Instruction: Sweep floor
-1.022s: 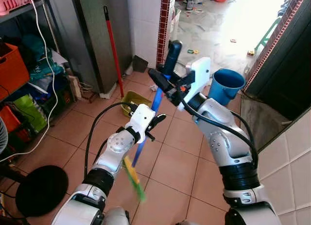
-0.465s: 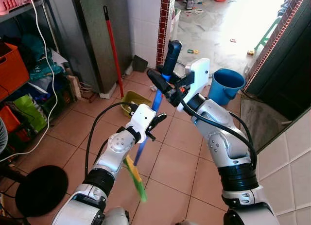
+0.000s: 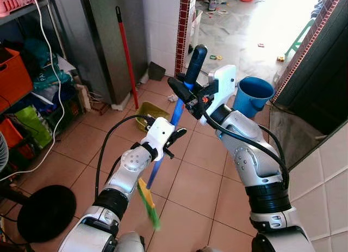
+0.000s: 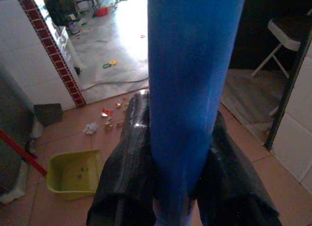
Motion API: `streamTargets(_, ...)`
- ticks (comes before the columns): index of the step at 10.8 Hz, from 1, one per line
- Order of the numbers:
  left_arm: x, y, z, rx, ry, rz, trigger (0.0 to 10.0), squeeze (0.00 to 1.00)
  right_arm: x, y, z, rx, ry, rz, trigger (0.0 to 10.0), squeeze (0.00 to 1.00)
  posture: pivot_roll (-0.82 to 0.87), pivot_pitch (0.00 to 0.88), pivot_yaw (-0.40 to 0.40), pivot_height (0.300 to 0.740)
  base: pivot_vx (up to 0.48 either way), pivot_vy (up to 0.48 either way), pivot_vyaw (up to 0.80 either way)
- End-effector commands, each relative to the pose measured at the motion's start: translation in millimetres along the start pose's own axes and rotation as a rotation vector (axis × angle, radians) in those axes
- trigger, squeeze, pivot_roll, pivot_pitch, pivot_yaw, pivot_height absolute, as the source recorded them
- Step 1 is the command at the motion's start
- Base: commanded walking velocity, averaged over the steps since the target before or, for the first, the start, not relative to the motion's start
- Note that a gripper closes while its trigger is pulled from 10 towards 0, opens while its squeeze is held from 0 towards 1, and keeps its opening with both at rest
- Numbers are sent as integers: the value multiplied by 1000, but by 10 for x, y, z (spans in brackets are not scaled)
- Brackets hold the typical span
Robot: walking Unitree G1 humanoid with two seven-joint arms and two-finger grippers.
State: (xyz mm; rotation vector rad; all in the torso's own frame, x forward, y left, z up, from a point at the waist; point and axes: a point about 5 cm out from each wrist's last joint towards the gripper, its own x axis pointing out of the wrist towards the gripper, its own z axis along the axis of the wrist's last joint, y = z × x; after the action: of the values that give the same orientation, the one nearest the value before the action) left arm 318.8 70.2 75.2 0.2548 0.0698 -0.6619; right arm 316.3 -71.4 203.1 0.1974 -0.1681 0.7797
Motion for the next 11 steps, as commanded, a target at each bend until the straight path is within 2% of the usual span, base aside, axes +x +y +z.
streamTargets(1,30,39,105,29,-49,11,0,0,5,-35,28,4,0,-14,0,0,-8,0,-31,740,0,0,0)
streamTargets(3,30,10,95,36,-47,3,0,0,5,-39,22,6,4,-19,0,0,-7,0,-31,740,0,0,0)
streamTargets(4,27,-12,81,-14,-43,-17,10000,1000,3,-42,19,7,4,-25,0,0,-7,0,-30,740,0,0,0)
streamTargets(5,19,-16,90,-19,-50,-27,10000,1000,3,-55,20,2,2,-38,0,0,-7,0,-32,740,0,0,0)
streamTargets(6,2,-6,102,24,-52,-25,10000,1000,-3,-105,33,-28,-8,-83,0,0,-2,0,-30,740,0,0,0)
streamTargets(8,-48,5,188,45,-82,-55,10000,1000,2,-189,58,-87,-11,-146,0,0,5,0,-27,740,0,0,0)
streamTargets(10,-131,6,239,95,-98,-81,10000,1000,-22,-279,58,-171,2,-212,0,0,13,17,-25,740,0,0,0)
streamTargets(11,-228,8,295,117,-110,-84,10000,1000,-38,-323,34,-278,27,-226,0,0,11,28,-15,740,0,0,0)
